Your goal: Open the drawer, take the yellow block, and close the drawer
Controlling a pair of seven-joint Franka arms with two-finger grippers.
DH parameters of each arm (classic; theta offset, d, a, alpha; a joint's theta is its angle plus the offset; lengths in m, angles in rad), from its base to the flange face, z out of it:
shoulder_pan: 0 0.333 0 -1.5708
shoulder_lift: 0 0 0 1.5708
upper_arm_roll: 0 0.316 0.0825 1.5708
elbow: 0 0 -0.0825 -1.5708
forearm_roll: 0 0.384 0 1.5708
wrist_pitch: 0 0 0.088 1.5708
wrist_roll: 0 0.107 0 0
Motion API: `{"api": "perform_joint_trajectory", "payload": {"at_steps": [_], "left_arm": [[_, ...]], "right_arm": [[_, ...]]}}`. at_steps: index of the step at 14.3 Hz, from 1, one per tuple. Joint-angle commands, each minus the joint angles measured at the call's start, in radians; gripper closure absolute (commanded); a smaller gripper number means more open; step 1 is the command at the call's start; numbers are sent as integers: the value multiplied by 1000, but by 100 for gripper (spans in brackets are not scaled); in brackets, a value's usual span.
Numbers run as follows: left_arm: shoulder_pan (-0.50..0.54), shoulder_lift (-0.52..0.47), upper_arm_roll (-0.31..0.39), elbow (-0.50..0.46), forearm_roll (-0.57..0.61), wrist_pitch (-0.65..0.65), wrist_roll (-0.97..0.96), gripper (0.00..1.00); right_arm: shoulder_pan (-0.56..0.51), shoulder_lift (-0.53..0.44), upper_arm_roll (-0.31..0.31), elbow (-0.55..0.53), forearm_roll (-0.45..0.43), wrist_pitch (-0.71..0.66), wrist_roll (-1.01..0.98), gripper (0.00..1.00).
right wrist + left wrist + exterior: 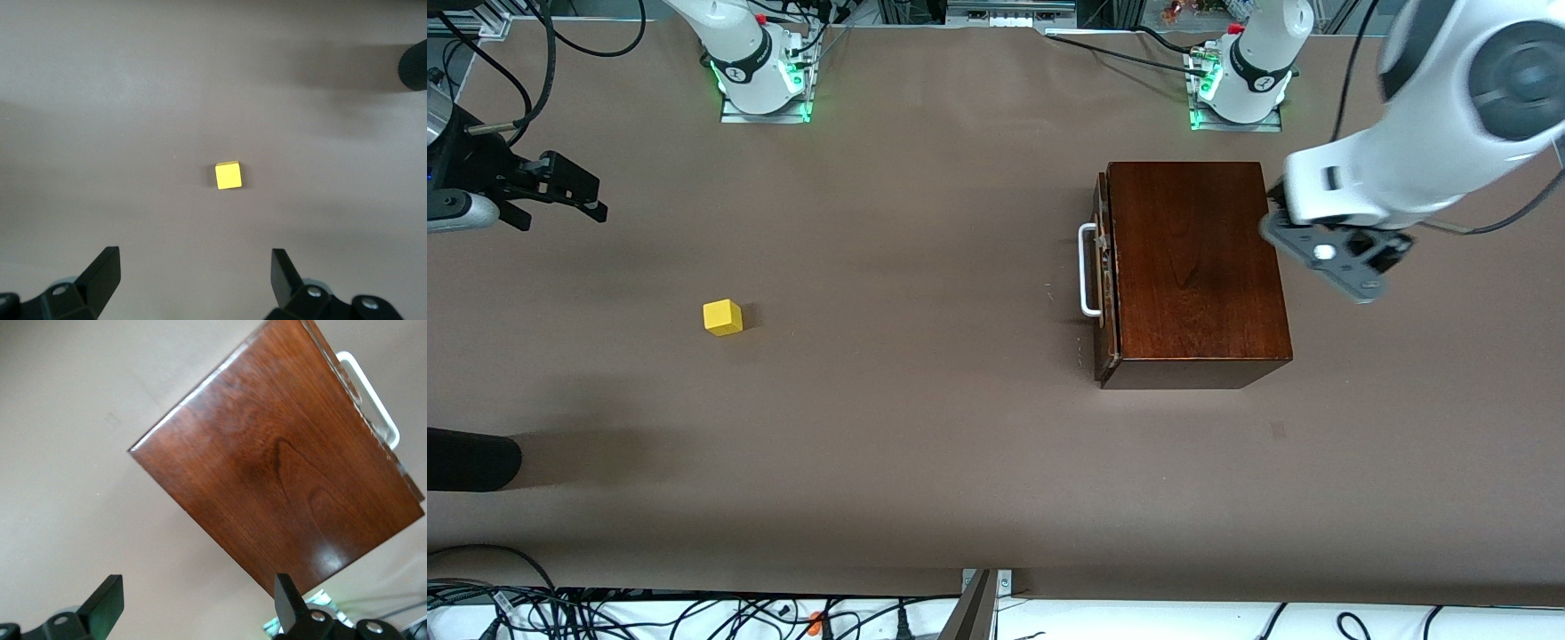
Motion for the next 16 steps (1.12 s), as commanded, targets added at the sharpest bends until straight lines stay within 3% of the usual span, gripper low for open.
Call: {"api": "perform_joint_trajectory", "payload": {"at_steps": [1,4,6,16], "left_arm": [[-61,-128,169,-143,-88,113,-68,0],[-61,-231,206,-281,-107,226,-323,0],[-58,-255,213,-317,-102,265,-453,0],[-55,-232,223,-288,-98,200,-423,0]], "right_arm": [[-8,11,3,28,-15,-25,2,0],[-4,11,5,28,-15,-25,6,0],[-4,11,6,28,-15,-25,6,0],[-2,12,10,28,-15,-25,8,0]]}}
